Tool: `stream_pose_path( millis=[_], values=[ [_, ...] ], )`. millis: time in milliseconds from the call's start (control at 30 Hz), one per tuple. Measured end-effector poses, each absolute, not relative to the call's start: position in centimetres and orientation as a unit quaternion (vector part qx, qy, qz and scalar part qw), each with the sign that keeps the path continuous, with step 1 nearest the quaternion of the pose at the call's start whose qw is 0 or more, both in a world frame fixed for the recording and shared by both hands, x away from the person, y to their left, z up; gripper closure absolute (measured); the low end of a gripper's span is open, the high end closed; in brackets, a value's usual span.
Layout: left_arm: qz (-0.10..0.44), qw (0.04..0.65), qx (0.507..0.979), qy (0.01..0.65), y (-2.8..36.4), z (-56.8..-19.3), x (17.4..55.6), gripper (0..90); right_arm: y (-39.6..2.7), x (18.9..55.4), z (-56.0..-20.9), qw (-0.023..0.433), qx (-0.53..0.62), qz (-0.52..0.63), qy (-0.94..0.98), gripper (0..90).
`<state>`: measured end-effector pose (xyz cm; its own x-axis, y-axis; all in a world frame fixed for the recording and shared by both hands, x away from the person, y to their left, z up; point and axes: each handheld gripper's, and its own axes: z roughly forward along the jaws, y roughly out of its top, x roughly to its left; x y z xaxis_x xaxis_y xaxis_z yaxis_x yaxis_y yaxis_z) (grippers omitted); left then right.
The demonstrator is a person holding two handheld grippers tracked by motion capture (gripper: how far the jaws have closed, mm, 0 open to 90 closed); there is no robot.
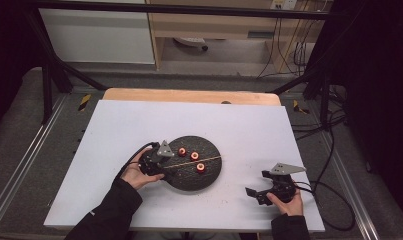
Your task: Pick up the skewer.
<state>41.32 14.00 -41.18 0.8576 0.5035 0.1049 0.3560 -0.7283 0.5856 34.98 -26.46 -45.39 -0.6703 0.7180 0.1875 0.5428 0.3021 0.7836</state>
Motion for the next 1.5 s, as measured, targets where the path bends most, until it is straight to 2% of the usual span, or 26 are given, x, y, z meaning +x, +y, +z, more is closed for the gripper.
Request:
stream_pose_path(
  millis=[233,533,567,900,1167,1500],
  values=[
    [0.118,0.281,0.925,0.226,13.5,-41.4,41.8,57.6,-26.5,35.0,-45.4,0.098,0.393,0.441,0.801,0.8],
    [0.112,0.270,0.931,0.219,13.1,-41.9,42.1,66.1,-26.4,35.0,-45.4,0.094,0.396,0.441,0.800,0.8],
    [0.110,0.269,0.931,0.219,13.1,-41.9,42.2,69.3,-26.4,35.0,-45.4,0.094,0.396,0.441,0.800,0.8],
    [0.110,0.261,0.936,0.209,12.8,-42.0,42.3,81.1,-26.4,35.0,-45.4,0.094,0.395,0.441,0.801,0.8],
    [0.108,0.255,0.940,0.198,12.6,-42.0,42.3,87.5,-26.4,35.0,-45.4,0.093,0.396,0.440,0.800,0.8],
    [0.108,0.260,0.939,0.196,12.7,-41.8,41.9,88.4,-26.4,35.0,-45.4,0.094,0.395,0.441,0.801,0.8]
  ],
)
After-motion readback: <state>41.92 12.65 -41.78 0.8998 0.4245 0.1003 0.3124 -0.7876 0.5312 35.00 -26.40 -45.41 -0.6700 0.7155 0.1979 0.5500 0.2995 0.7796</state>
